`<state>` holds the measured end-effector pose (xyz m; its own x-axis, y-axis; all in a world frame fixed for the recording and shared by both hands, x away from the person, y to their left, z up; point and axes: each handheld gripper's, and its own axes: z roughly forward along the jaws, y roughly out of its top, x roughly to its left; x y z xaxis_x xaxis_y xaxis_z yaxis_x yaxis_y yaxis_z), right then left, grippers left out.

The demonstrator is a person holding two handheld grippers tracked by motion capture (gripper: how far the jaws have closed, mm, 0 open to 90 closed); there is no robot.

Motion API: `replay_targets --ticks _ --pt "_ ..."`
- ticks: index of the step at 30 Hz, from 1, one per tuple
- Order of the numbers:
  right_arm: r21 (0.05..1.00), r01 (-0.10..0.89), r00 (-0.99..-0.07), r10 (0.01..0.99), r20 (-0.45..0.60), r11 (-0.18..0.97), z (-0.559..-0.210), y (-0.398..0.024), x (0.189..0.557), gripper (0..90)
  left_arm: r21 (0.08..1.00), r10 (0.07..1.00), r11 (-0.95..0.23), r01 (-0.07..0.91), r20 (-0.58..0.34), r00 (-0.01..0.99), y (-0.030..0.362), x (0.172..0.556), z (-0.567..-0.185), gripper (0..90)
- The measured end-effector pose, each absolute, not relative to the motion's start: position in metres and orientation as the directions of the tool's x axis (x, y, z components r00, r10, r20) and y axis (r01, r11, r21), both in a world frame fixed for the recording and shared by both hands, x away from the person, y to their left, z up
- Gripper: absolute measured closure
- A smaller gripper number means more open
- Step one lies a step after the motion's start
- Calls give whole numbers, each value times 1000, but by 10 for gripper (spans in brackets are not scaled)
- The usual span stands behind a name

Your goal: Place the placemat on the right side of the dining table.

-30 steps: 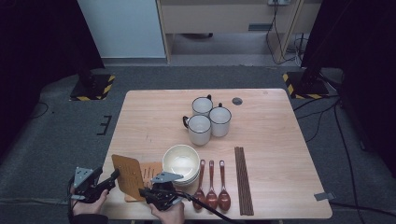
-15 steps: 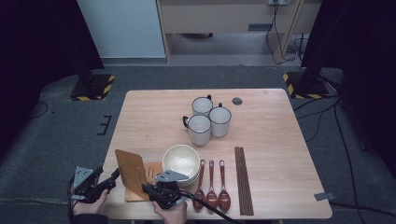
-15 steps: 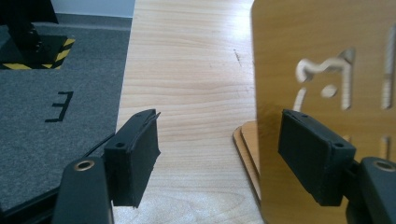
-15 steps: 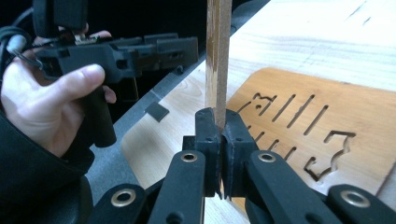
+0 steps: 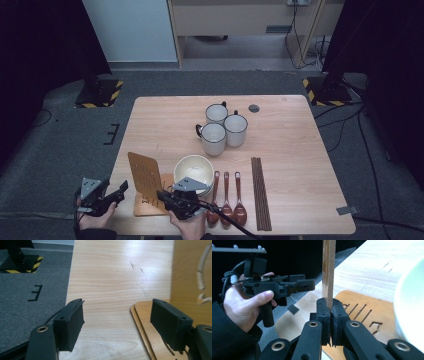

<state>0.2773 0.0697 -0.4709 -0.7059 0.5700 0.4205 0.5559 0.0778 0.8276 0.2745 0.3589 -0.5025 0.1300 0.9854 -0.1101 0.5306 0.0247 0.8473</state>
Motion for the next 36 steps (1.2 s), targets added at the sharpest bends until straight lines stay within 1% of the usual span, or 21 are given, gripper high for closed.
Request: replay_targets --ticks 20,36 --pt "860 510 -714 570 408 23 -437 46 288 871 817 989 -2 576 -84 124 357 287 -513 240" --pt "868 496 -714 554 429 -33 -414 22 300 871 796 990 -30 605 -61 129 345 306 -520 225"
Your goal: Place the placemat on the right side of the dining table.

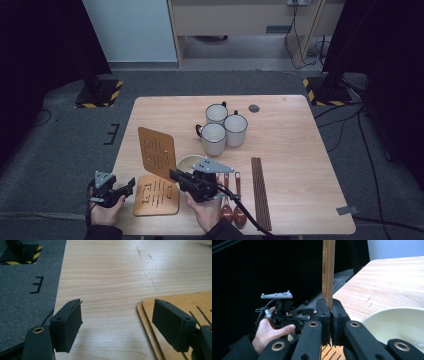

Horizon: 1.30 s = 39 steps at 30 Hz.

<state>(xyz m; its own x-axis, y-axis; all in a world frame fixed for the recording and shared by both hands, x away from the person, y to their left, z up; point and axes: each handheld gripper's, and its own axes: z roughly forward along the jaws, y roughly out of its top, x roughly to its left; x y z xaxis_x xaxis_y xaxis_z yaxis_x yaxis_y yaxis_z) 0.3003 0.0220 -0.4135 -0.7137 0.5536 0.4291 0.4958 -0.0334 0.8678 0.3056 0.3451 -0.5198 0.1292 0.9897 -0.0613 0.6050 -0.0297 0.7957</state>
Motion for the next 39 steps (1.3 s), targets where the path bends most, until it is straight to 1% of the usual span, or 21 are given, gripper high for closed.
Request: replay_targets --ticks 20,39 --pt "868 491 -704 553 445 -74 -398 -8 315 871 784 990 -34 620 -59 129 338 325 -524 213" --pt "878 468 -677 596 432 -104 -386 -47 325 871 767 990 -70 638 -25 139 322 352 -529 196"
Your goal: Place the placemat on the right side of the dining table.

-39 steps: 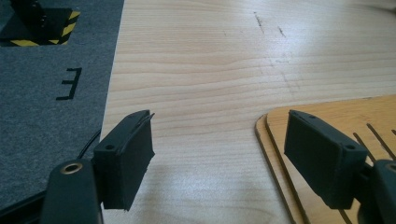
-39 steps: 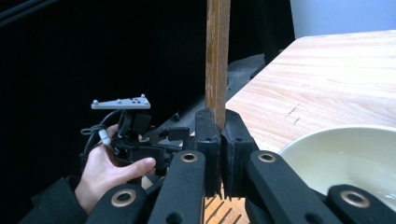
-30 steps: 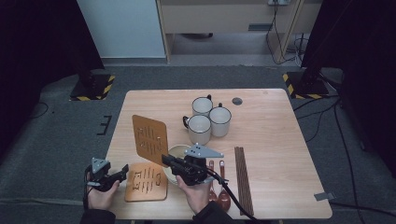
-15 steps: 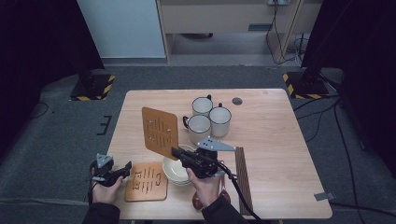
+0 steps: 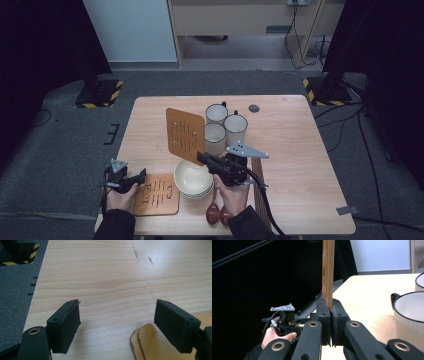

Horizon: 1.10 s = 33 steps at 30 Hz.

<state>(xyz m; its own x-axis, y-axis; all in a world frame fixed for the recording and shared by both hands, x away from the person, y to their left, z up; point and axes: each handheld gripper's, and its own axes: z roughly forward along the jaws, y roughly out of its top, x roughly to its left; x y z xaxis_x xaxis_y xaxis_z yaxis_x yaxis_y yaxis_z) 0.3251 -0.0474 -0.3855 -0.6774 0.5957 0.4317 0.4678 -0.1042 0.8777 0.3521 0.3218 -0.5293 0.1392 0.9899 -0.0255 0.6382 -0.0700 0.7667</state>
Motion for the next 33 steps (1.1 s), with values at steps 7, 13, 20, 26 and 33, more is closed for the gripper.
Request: replay_targets --ticks 7,13,20,26,33 --pt "878 465 -665 608 434 -117 -384 -60 328 871 759 991 -70 647 -23 134 319 360 -532 191" --pt "879 458 -652 622 435 -134 -380 -76 332 870 742 993 -70 667 -15 121 320 365 -534 191" --pt "881 451 -635 643 429 -142 -377 -93 337 870 726 992 -95 681 11 127 318 367 -535 172" --pt "879 453 -615 661 430 -151 -376 -106 340 870 725 993 -89 683 8 121 318 368 -535 152" --pt "878 445 -583 687 433 -176 -373 -130 343 870 714 995 -76 696 7 101 318 369 -536 91"
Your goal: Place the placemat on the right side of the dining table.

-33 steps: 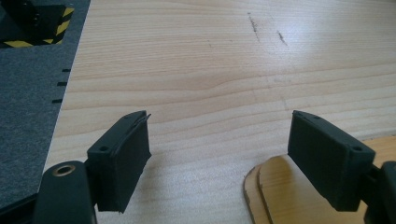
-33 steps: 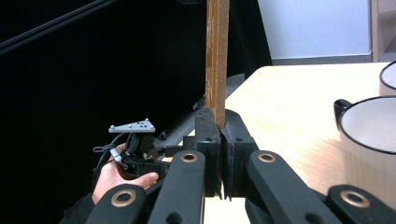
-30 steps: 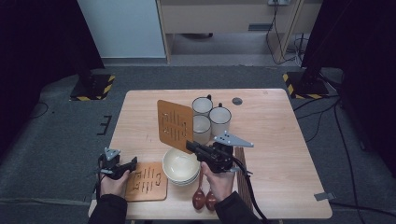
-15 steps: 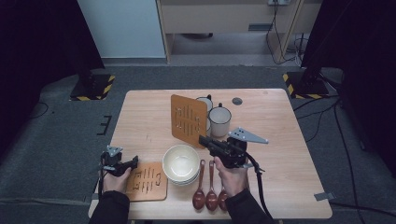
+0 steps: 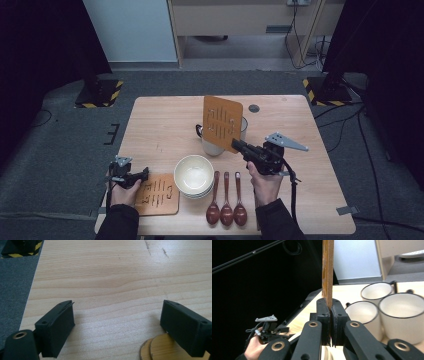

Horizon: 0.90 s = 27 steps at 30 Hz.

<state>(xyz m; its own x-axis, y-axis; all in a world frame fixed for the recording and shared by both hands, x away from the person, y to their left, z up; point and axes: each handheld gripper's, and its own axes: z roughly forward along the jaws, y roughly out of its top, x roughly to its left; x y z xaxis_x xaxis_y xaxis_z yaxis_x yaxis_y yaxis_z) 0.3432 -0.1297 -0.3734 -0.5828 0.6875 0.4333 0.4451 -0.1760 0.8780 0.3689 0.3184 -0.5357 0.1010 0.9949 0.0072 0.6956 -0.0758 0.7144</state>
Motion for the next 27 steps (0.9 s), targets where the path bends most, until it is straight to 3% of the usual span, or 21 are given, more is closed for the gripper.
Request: replay_targets --ticks 27 --pt "866 435 -483 748 454 -245 -381 -201 342 871 707 996 -68 704 6 90 319 370 -536 45"
